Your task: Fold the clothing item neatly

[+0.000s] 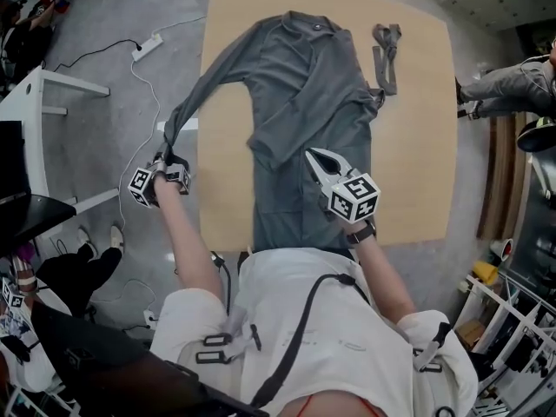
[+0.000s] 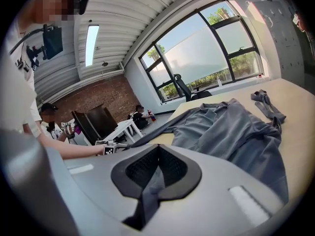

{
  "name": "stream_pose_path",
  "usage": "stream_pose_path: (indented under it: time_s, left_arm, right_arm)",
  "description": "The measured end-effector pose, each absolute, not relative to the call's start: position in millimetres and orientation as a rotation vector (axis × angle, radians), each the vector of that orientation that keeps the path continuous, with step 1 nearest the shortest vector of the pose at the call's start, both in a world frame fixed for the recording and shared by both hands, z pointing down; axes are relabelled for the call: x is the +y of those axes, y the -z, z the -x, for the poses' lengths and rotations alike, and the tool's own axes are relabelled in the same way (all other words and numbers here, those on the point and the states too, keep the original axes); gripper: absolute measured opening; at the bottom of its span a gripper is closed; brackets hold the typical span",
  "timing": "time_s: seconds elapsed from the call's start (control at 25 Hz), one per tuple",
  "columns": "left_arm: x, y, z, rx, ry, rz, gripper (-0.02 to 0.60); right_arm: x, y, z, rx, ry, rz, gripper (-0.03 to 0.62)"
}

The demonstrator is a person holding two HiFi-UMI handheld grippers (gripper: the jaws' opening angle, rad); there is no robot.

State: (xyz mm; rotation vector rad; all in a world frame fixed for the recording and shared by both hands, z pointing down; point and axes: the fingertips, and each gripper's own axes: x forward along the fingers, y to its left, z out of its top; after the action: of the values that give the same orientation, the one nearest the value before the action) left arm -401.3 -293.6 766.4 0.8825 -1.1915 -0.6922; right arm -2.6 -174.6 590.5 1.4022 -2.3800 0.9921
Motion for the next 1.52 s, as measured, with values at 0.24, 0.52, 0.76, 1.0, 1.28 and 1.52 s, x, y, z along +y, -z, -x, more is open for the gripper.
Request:
stream_pose_path:
  time_s: [0.24, 0.52, 0.76, 1.0, 1.28, 1.52]
  left_arm:
    - [-345.9, -653.5, 408.1, -0.965, 1.084, -0.951, 0.012]
    - [-424.1, -716.3, 463.8, -1.129, 1.041, -0.850, 0.012]
    - [-431.5, -790.4, 483.5, -1.344, 0.711, -0.910, 0.052]
    - [-411.6, -831.9, 486.2, -1.345, 0.620, -0.918, 0.054]
    - [-367.5, -889.8, 413.3, -1.111, 0.505, -1.020, 0.149]
    - [-349.9, -913.0, 336.0, -0.944, 0.251, -1.310, 0.243]
  right_arm:
    - [-191.0, -591.1, 30.3, -2.408, -0.950, -1.311, 0.002]
    - [-197.7, -594.2, 74.5, -2.451, -0.877, -1.139, 0.002]
    - [-182.3, -613.9, 79.3, -2.391, -0.873, -1.034, 0.002]
    - [-187.6, -626.1, 77.7, -2.359, -0.882, -1.013, 0.002]
    - [-211.2, -602.7, 98.9, -2.435, -0.841, -0.969, 0.002]
    - [-224.0, -576.1, 118.7, -2.488, -0.771, -0.930, 0.002]
